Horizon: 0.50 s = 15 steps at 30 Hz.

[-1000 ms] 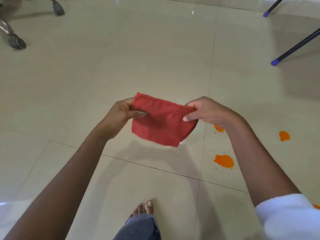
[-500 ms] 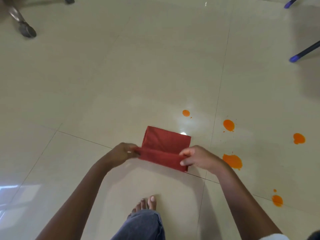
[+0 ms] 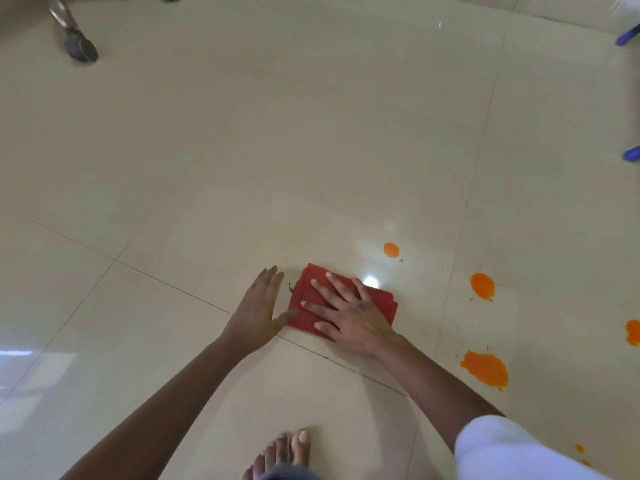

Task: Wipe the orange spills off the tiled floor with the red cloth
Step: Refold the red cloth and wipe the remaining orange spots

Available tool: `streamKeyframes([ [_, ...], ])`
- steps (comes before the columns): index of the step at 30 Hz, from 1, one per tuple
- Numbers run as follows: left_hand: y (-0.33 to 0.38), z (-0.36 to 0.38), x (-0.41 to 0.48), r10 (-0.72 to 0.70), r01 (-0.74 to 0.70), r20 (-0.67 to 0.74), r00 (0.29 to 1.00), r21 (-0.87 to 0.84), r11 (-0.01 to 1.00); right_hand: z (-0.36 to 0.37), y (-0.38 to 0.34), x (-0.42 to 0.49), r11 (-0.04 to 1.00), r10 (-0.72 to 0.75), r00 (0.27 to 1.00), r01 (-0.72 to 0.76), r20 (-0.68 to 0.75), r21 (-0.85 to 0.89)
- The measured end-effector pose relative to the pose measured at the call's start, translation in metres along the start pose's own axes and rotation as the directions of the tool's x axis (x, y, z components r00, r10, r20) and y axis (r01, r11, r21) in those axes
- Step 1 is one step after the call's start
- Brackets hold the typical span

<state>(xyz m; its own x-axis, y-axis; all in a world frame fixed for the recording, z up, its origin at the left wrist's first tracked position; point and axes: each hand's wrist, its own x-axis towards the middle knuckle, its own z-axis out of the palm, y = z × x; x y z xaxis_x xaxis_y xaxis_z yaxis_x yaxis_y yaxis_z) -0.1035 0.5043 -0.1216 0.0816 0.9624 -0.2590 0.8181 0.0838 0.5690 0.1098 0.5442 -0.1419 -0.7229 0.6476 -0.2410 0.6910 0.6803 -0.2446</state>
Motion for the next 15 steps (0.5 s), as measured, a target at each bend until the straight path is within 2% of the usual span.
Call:
streamKeyframes([
  [2, -0.015, 0.003, -0.001, 0.068, -0.075, 0.05, 0.996, 0.157, 0.985, 0.004, 0.007, 0.011, 0.997, 0.05, 0.997, -0.054, -0.061, -0.061],
  [3, -0.022, 0.004, -0.001, 0.085, -0.097, 0.064, 0.994, 0.216, 0.972, 0.005, 0.008, 0.012, 0.987, 0.147, 0.982, -0.154, -0.116, -0.05],
  [4, -0.027, 0.004, 0.0, 0.092, -0.108, 0.074, 0.993, 0.254, 0.961, 0.008, 0.009, 0.01, 0.96, 0.275, 0.945, -0.281, -0.176, -0.009],
  [6, -0.031, 0.003, 0.003, 0.112, -0.139, 0.105, 0.988, 0.301, 0.943, 0.015, -0.004, -0.004, 0.847, 0.53, 0.808, -0.518, -0.258, 0.118],
  [7, -0.03, 0.003, 0.007, 0.123, -0.156, 0.122, 0.985, 0.315, 0.936, 0.021, -0.016, -0.013, 0.807, 0.59, 0.761, -0.567, -0.269, 0.166],
  [8, -0.027, 0.004, 0.011, 0.14, -0.18, 0.142, 0.98, 0.332, 0.926, 0.026, -0.032, -0.022, 0.812, 0.583, 0.766, -0.556, -0.27, 0.177],
  [10, -0.019, 0.009, 0.021, 0.176, -0.228, 0.173, 0.969, 0.356, 0.906, 0.029, -0.042, -0.021, 0.896, 0.443, 0.87, -0.423, -0.219, 0.134],
  [12, -0.011, 0.012, 0.034, 0.199, -0.241, 0.151, 0.968, 0.352, 0.904, 0.016, -0.02, 0.011, 0.948, 0.318, 0.919, -0.303, -0.234, 0.101],
  [13, -0.006, 0.012, 0.041, 0.19, -0.228, 0.14, 0.972, 0.349, 0.909, 0.007, 0.0, 0.031, 0.943, 0.332, 0.911, -0.319, -0.244, 0.092],
  [15, 0.0, 0.011, 0.054, 0.162, -0.193, 0.117, 0.98, 0.339, 0.921, -0.013, 0.051, 0.056, 0.868, 0.496, 0.847, -0.492, -0.193, 0.074],
])
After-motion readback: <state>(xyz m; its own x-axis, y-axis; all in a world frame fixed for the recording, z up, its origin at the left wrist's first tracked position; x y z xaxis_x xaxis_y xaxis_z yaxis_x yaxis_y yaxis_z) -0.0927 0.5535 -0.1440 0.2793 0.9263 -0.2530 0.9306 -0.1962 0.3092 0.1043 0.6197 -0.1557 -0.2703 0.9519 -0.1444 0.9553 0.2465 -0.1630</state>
